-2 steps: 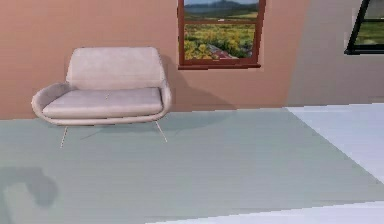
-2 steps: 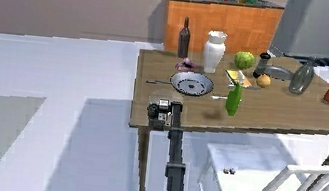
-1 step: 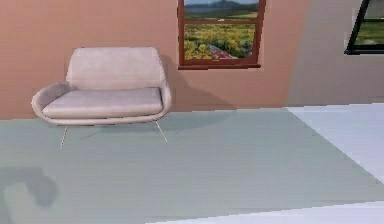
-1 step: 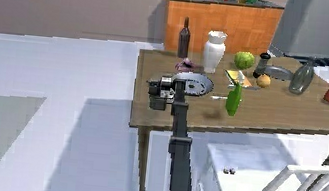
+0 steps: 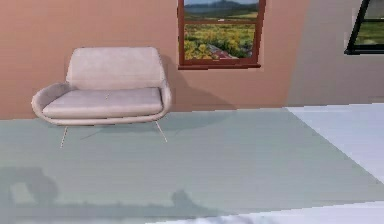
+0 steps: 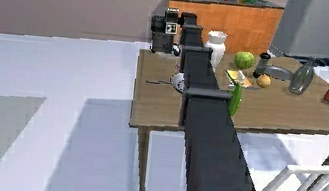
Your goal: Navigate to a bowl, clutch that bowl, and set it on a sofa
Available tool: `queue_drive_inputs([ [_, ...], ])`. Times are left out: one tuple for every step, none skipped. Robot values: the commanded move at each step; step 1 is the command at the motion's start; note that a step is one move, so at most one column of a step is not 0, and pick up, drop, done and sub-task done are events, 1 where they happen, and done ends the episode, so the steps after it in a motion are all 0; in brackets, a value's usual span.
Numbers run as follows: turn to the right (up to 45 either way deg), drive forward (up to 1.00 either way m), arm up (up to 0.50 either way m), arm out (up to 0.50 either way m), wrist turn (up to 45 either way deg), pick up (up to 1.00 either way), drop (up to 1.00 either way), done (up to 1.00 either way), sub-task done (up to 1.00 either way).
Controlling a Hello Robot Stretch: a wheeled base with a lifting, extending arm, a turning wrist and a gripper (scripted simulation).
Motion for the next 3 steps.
queue_drive_inputs([
  [0.0,0.0,0.0,0.0,-45.0,0.0,0.0,0.0,0.0],
  [0.0,0.0,0.0,0.0,-45.0,0.0,0.0,0.0,0.0],
  [0.0,0.0,0.0,0.0,-45.0,0.0,0.0,0.0,0.0],
])
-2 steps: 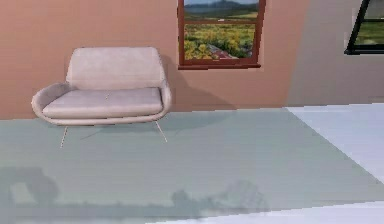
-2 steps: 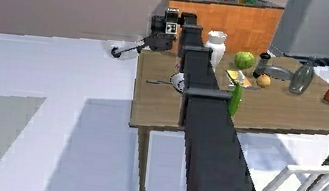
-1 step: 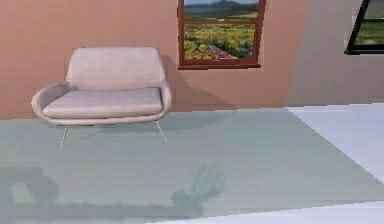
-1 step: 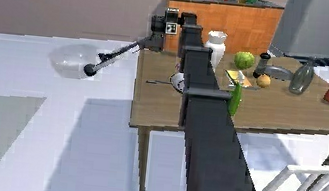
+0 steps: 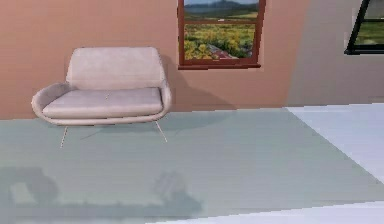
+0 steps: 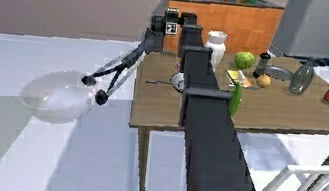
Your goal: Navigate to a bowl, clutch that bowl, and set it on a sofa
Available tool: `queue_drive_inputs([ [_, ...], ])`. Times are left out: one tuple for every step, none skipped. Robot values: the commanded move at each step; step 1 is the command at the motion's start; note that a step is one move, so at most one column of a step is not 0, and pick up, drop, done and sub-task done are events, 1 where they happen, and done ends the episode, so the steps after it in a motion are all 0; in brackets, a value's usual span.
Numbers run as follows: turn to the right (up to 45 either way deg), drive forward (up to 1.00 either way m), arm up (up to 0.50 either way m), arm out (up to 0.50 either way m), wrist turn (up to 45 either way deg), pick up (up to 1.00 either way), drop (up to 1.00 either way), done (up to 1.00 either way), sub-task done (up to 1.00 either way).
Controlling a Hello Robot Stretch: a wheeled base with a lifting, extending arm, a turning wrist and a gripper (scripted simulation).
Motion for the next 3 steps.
queue_drive_inputs([
  [0.0,0.0,0.0,-0.48,0.0,0.0,0.0,0.0,0.0],
  [-30.0,0.0,0.0,0.0,0.0,0.0,0.0,0.0,0.0],
  [0.0,1.0,0.0,0.0,0.0,0.0,0.0,0.0,0.0],
])
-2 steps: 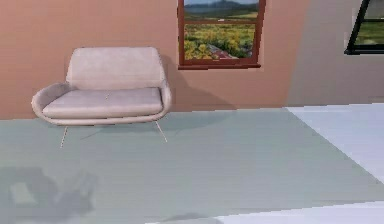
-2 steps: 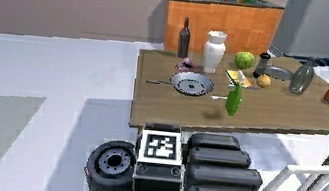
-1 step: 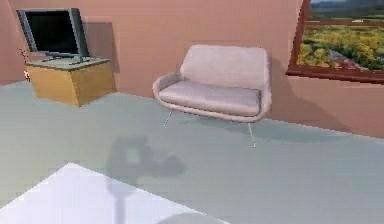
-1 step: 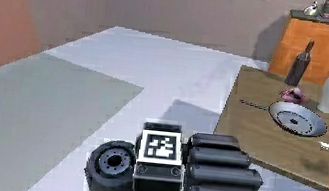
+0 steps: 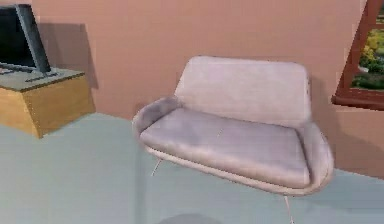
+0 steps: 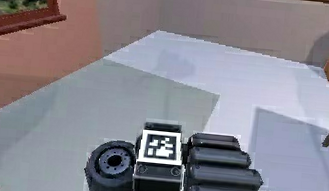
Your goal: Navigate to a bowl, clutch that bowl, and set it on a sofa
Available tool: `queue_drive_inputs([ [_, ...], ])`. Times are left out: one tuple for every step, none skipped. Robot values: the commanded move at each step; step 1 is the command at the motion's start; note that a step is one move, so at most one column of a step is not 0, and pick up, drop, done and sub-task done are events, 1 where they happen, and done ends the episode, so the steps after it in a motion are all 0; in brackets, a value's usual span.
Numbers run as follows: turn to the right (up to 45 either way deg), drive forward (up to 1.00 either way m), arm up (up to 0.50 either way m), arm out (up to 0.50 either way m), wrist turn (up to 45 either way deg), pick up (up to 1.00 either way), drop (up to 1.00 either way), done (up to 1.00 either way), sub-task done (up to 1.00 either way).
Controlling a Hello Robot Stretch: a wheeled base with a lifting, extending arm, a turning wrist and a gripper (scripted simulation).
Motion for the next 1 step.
queue_drive_inputs([
  [-6.0,0.0,0.0,0.0,0.0,0.0,0.0,0.0,0.0],
])
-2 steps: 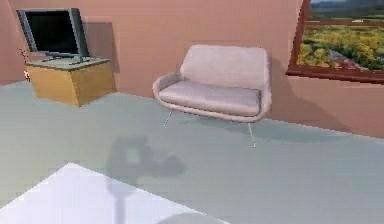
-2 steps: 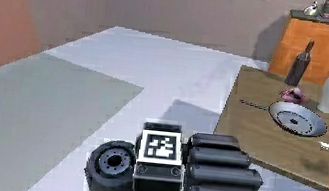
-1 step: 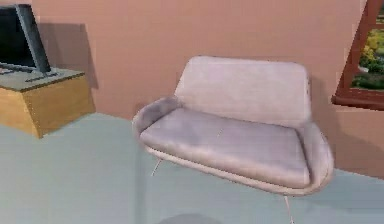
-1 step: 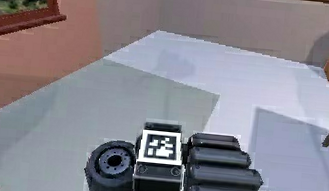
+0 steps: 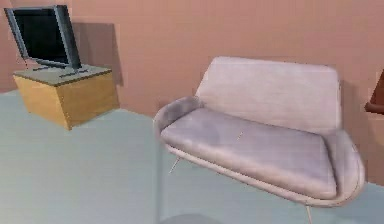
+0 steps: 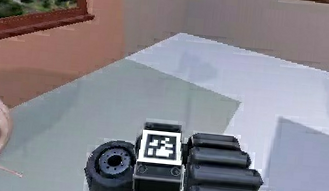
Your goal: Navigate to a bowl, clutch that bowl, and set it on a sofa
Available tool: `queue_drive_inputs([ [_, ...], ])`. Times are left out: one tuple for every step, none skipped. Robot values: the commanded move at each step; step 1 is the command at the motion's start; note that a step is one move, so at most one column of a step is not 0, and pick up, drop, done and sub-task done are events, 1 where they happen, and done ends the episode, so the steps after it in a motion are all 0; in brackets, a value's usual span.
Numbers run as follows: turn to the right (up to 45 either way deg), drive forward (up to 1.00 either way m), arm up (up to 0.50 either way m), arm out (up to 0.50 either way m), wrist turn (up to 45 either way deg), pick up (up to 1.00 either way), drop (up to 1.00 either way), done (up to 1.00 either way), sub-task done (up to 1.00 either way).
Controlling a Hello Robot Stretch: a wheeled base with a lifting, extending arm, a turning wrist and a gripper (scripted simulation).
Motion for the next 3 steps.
queue_drive_inputs([
  [0.0,0.65,0.0,0.0,0.0,0.0,0.0,0.0,0.0],
  [-27.0,0.0,0.0,0.0,0.0,0.0,0.0,0.0,0.0],
  [24.0,0.0,0.0,0.0,0.0,0.0,0.0,0.0,0.0],
])
